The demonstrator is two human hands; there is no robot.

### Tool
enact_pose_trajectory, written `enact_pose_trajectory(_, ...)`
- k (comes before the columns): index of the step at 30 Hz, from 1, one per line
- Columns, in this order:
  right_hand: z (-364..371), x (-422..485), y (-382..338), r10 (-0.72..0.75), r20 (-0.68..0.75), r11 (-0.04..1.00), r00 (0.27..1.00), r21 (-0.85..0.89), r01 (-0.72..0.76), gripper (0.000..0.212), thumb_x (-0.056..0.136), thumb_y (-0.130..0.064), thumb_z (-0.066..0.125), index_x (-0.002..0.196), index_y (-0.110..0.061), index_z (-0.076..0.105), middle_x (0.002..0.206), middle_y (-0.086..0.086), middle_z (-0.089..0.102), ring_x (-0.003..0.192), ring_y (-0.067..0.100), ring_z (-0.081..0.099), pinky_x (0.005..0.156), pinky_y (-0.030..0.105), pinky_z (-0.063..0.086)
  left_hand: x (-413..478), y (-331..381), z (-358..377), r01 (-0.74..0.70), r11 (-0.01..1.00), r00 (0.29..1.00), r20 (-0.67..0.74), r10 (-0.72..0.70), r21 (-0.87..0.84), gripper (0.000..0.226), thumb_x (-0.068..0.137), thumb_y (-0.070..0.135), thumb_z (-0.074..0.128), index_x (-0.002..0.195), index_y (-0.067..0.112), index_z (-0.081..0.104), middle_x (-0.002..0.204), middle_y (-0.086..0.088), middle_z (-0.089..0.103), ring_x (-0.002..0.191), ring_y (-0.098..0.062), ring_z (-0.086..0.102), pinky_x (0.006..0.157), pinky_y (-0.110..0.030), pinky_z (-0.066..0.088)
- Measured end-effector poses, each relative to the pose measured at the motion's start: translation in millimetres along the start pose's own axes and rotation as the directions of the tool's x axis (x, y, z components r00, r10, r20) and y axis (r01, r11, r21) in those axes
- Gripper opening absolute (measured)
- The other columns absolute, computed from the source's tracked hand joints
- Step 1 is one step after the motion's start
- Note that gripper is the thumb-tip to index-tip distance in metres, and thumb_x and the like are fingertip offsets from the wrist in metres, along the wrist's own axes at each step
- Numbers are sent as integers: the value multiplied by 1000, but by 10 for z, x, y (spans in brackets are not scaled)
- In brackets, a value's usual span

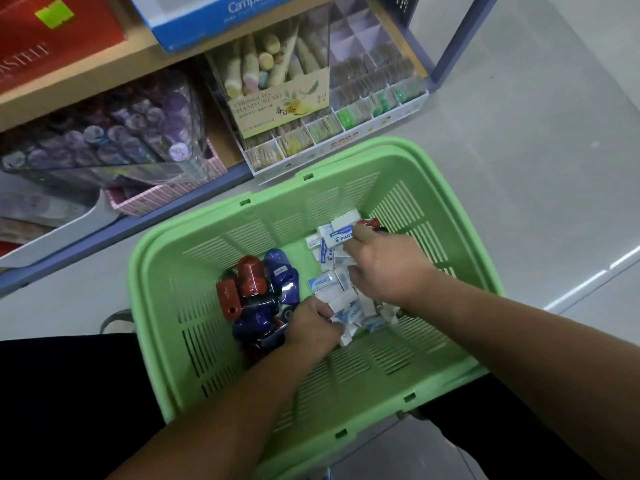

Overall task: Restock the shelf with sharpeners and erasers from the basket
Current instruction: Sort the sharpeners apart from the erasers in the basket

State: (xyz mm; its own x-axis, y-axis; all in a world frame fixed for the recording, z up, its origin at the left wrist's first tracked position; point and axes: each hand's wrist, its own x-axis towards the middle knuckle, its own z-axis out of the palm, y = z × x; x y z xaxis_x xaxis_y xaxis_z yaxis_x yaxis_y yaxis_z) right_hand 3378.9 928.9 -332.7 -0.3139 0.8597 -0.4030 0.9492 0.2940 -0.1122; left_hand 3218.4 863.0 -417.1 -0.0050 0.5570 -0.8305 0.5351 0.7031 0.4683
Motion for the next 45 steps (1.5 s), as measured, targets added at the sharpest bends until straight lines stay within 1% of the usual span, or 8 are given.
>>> enact_pose_trajectory(6, -198, 320, 92, 283, -23, 959, 959, -10, -283, 41, 88, -8, 68, 125, -12, 51, 131, 8, 39, 88, 27, 61, 58, 35, 39, 44, 377, -371, -50, 981, 997, -62, 39, -188, 9, 93, 12, 70, 101, 12, 65, 79, -9, 73, 56, -16, 66, 45, -26, 47)
enact_pose_trajectory(12, -3, 179, 186, 217, -114, 975, 970, 67, -210, 30, 93, -14, 59, 122, -13, 53, 128, 9, 49, 95, 32, 63, 57, 33, 36, 245, 789, -580, -116, 938, 993, -18, 117, -326, 28, 85, 2, 79, 108, 8, 65, 95, -12, 76, 79, -22, 78, 71, -34, 63)
enact_pose_trajectory(16, 71, 92, 271, 127, -128, 965, 984, 244, -93, 20, 96, -21, 54, 109, -9, 64, 106, 10, 59, 97, 34, 61, 71, 34, 46, 287, 558, -587, -293, 942, 955, 11, 296, 165, 20, 92, 13, 72, 111, 16, 66, 107, 2, 71, 92, -15, 69, 84, -30, 59)
enact_pose_trajectory(20, 142, -64, 181, 41, -59, 955, 997, 297, -22, 26, 95, -25, 51, 113, -15, 68, 105, 5, 63, 101, 28, 59, 81, 39, 54, 288, 295, -519, -432, 575, 878, 180, 443, 695, 47, 82, 42, 78, 121, 22, 62, 118, 4, 64, 110, -19, 59, 90, -36, 54)
enact_pose_trajectory(29, 368, -117, -154, -7, 401, 955, 916, 274, -113, 17, 94, -37, 63, 104, -25, 62, 101, 0, 59, 104, 23, 62, 81, 32, 46, 360, 141, -403, -451, 459, 830, 172, 530, 766, 71, 70, 57, 84, 122, 25, 47, 121, 5, 55, 113, -18, 48, 97, -34, 45)
enact_pose_trajectory(35, 448, 19, -216, -132, 268, 984, 954, 150, 94, 51, 93, -28, 67, 141, -21, 49, 134, 2, 48, 120, 23, 53, 89, 36, 49, 434, 133, -437, -451, 529, 846, 157, 509, 719, 72, 69, 55, 83, 126, 23, 52, 121, 0, 53, 114, -21, 47, 96, -37, 46)
enact_pose_trajectory(41, 527, 54, -213, -180, 337, 970, 924, -95, 223, 46, 93, -16, 67, 136, -14, 52, 138, 9, 39, 118, 28, 52, 84, 42, 54, 433, 109, -411, -455, 472, 841, 190, 506, 755, 70, 77, 56, 75, 135, 24, 53, 132, 0, 53, 122, -22, 44, 102, -39, 45)
enact_pose_trajectory(45, 500, 54, -214, -132, 280, 990, 951, -18, 142, 42, 93, -23, 63, 133, -14, 51, 127, 5, 46, 101, 24, 59, 68, 35, 46, 412, 115, -373, -448, 367, 828, 223, 515, 816, 75, 75, 59, 76, 135, 23, 48, 133, 0, 51, 126, -23, 43, 106, -41, 42)
